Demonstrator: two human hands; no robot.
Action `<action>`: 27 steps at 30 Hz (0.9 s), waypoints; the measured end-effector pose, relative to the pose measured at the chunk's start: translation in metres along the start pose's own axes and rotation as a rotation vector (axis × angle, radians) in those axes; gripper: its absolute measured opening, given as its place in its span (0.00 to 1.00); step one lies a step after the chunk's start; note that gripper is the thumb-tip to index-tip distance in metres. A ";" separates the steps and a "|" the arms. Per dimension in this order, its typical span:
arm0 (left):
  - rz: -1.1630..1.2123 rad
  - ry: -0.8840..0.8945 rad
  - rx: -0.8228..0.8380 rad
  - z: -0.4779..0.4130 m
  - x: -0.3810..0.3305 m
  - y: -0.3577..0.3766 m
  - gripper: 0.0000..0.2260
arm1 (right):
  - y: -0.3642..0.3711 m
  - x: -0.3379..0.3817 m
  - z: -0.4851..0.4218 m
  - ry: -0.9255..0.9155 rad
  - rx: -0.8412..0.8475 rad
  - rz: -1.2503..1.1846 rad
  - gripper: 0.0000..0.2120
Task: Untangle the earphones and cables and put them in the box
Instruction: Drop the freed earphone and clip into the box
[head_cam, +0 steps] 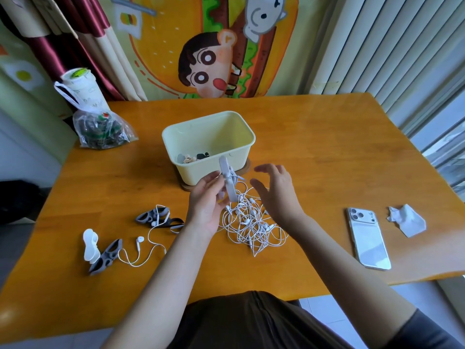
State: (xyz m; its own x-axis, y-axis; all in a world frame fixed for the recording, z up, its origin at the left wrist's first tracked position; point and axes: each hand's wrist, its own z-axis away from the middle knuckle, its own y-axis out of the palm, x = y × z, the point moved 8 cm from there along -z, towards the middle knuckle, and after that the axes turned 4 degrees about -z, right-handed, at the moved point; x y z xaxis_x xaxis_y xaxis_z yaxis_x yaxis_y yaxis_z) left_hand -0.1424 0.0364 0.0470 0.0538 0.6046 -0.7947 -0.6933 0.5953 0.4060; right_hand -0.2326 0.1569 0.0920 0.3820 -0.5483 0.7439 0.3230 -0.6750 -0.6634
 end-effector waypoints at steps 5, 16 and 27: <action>-0.148 0.074 -0.219 -0.004 -0.001 -0.022 0.03 | 0.018 0.026 0.012 -0.131 0.089 -0.087 0.08; -0.240 0.171 -0.220 -0.028 -0.014 -0.014 0.08 | 0.045 0.021 -0.015 -0.025 0.136 -0.118 0.14; -1.482 0.691 -0.262 -0.092 -0.095 -0.049 0.05 | 0.056 0.038 -0.146 -0.115 0.114 -0.056 0.11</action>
State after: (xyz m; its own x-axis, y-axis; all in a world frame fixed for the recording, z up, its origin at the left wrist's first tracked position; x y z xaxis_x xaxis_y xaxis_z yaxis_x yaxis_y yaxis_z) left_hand -0.1794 -0.0988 0.0614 0.4763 -0.7472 -0.4635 -0.4322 0.2601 -0.8635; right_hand -0.3267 0.0259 0.0949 0.4546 -0.4468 0.7705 0.4407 -0.6390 -0.6305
